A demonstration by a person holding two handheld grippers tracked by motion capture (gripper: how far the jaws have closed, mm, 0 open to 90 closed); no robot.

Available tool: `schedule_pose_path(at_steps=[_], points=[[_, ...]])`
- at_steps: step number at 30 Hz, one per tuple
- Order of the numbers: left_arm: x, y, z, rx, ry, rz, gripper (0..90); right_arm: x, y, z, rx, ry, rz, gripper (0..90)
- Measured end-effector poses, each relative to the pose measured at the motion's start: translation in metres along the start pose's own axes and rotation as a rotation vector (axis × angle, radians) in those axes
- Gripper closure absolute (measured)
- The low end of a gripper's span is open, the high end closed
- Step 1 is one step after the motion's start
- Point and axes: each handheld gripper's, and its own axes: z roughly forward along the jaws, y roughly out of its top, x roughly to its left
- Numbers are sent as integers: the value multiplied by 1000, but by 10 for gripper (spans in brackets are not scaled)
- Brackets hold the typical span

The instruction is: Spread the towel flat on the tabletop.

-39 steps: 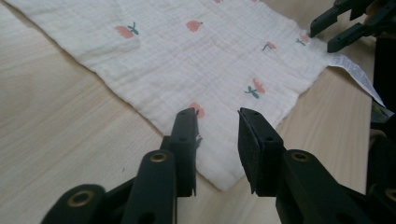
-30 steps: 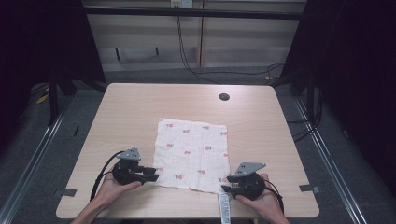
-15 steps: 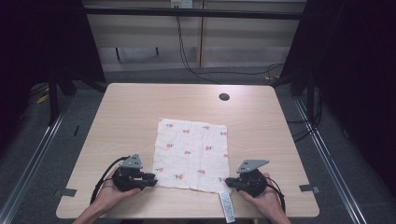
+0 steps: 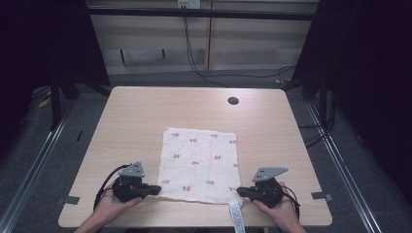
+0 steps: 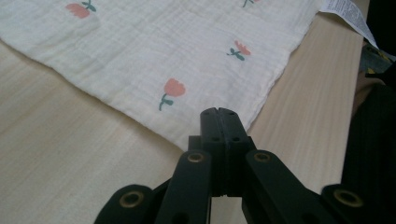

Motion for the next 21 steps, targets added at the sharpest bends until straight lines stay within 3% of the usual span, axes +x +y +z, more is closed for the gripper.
schedule_pose_path(at_steps=[9,10,21], points=[[-16,-8,-6,18,-21,-7,900,9,5,-8,-11,31,2,887],[-18,-10,-6,20,-50,-3,900,13,3,-9,0,38,-3,887],[-33,-22,-10,49,-88,6,900,27,-13,-12,35,62,1,887]])
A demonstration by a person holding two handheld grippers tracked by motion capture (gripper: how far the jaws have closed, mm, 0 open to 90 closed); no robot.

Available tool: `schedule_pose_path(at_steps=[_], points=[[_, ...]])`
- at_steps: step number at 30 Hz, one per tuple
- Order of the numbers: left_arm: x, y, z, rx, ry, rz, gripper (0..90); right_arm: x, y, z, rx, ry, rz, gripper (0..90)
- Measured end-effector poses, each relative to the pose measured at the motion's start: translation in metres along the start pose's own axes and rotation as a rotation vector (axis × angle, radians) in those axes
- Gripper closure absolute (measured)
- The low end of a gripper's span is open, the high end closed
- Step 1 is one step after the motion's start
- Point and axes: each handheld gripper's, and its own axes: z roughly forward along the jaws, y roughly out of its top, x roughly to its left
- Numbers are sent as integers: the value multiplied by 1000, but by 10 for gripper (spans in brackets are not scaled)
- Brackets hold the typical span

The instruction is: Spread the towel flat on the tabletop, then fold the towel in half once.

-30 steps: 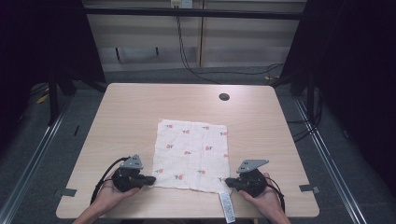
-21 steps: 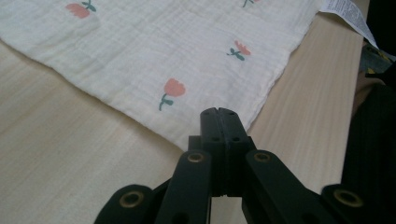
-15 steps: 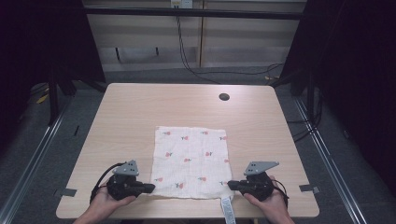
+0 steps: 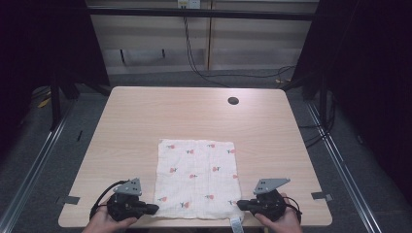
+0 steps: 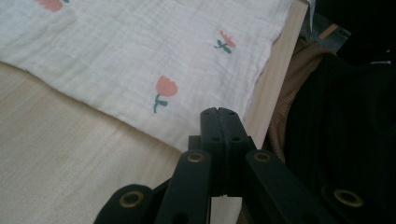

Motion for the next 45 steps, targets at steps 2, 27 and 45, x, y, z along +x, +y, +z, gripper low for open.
schedule_pose_path(at_steps=[2,27,45], points=[[-1,-1,1,9,-4,5,900,2,-2,-1,4,0,6,885],[34,21,-18,-192,149,-108,482,-27,25,-6,-101,-54,38,543],[75,56,-21,-210,208,-148,452,-61,70,-8,-174,-107,26,528]])
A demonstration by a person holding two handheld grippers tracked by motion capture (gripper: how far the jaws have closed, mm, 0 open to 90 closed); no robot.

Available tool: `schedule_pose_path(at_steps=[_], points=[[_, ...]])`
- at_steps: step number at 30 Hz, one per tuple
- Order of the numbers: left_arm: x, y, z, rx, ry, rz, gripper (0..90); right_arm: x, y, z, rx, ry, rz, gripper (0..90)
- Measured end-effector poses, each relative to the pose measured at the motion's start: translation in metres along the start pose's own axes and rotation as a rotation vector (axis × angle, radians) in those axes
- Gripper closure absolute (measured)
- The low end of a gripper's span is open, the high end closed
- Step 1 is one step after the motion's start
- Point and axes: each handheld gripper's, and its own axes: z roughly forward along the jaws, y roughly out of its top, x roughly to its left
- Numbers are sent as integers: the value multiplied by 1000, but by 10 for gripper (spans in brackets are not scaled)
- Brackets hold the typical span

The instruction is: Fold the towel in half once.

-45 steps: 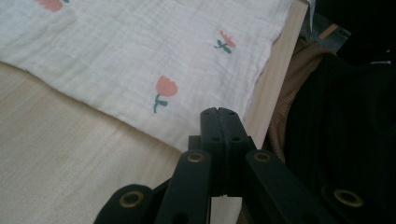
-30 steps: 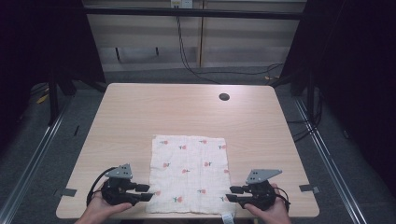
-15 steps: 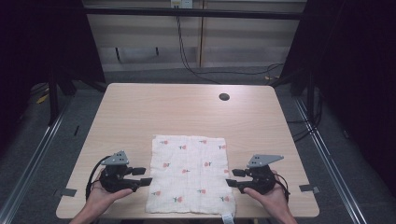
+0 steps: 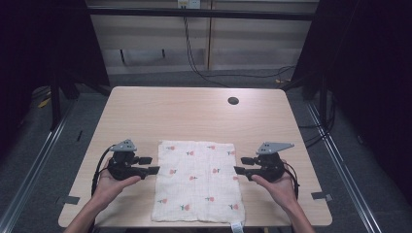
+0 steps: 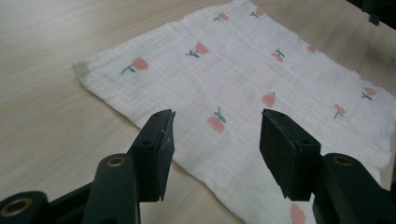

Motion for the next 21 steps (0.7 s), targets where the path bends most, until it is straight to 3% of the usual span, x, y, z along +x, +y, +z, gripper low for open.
schedule_pose_path(at_steps=[3,4,8,11,12,14,16,21], points=[[3,6,1,0,6,3,456,-4,8,0,-7,6,-5,529],[7,15,3,1,16,7,460,-8,17,1,-15,16,-10,529],[15,28,10,-13,30,7,460,-17,31,9,-9,0,-23,528],[17,27,15,-30,22,-13,462,-22,31,16,-4,-5,-17,528],[18,22,21,-33,13,-18,464,-26,25,27,23,-15,-8,523],[21,18,25,-22,-15,-41,467,-31,16,37,27,-13,14,528],[24,16,26,-3,23,-32,470,-36,14,45,75,-45,-1,529],[31,11,27,1,41,-48,472,-51,18,51,64,-62,30,542]])
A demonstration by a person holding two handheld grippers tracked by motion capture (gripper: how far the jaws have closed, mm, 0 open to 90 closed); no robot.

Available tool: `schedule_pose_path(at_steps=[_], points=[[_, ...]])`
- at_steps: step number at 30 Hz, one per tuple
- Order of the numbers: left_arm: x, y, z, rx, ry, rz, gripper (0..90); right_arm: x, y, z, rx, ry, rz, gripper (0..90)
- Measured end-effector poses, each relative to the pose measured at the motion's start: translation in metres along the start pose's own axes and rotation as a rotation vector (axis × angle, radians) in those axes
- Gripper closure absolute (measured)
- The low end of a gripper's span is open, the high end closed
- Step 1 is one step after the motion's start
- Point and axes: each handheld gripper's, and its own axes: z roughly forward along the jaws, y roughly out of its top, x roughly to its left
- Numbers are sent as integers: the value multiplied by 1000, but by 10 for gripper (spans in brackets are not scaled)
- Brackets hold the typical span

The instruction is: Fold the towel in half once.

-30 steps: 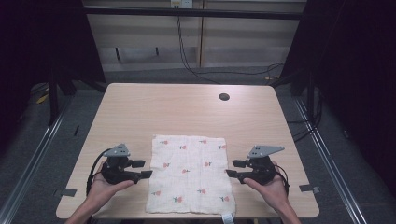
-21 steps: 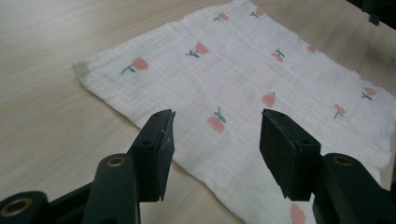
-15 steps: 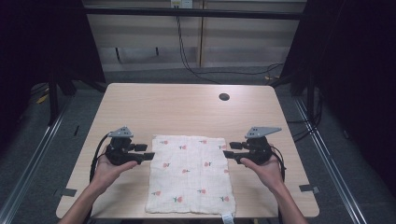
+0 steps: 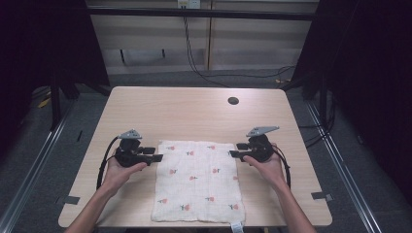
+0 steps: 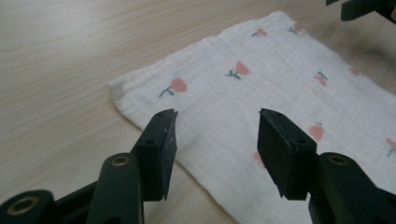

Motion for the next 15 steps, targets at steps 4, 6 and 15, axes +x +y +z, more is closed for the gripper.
schedule_pose_path(at_steps=[4,6,15], points=[[2,0,1,-3,12,-1,475,-12,7,14,24,-27,6,550],[2,0,2,1,23,6,479,-18,10,23,42,-40,-3,555],[2,-1,1,0,31,33,512,-29,6,49,82,-65,13,536]])
